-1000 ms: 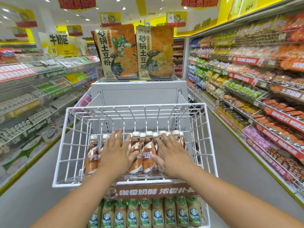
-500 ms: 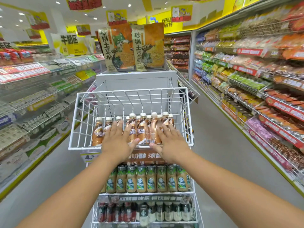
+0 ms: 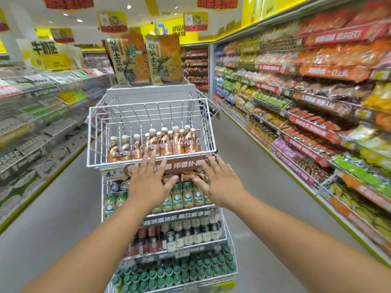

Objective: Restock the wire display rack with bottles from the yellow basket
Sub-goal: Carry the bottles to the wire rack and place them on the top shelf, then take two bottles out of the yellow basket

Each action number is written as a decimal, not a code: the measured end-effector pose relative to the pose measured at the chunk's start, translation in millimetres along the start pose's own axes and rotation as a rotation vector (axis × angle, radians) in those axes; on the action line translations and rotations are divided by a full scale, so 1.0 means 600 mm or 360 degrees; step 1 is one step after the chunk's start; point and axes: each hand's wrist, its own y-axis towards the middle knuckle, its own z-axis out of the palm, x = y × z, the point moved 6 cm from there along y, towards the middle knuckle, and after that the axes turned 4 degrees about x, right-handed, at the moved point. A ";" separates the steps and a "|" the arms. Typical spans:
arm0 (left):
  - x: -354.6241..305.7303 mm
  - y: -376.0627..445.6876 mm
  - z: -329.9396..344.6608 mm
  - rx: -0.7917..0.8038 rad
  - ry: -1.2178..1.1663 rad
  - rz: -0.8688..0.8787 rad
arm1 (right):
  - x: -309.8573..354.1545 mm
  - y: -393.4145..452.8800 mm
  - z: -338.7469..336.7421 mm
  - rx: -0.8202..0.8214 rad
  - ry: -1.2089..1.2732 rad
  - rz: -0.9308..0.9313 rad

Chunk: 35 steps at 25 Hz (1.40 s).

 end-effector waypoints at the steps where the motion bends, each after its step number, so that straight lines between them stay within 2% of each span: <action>1: -0.016 -0.024 -0.004 -0.0006 -0.0002 0.0041 | -0.006 -0.034 0.000 -0.0008 0.0023 0.0030; 9: -0.176 -0.168 -0.055 -0.0079 -0.0018 0.0331 | -0.122 -0.278 -0.015 -0.0103 -0.0004 0.0290; 14: -0.343 -0.246 -0.075 -0.0179 -0.0108 0.0541 | -0.234 -0.444 -0.023 -0.0173 0.0032 0.0418; 18: -0.549 -0.326 -0.046 -0.0159 -0.0100 0.0714 | -0.364 -0.635 -0.008 -0.0302 0.0096 0.0562; 21: -0.745 -0.418 -0.019 -0.0123 -0.0185 0.0978 | -0.495 -0.811 0.010 -0.0233 0.0037 0.0741; 26: -1.017 -0.551 -0.022 -0.0147 -0.0304 0.1284 | -0.663 -1.043 0.028 -0.0273 0.0014 0.1047; 31: -1.218 -0.644 -0.050 -0.0171 -0.0340 0.1548 | -0.792 -1.194 0.032 -0.0286 0.0011 0.1284; 35: -1.332 -0.692 -0.026 -0.0145 -0.0346 0.1803 | -0.858 -1.262 0.069 -0.0256 0.0030 0.1438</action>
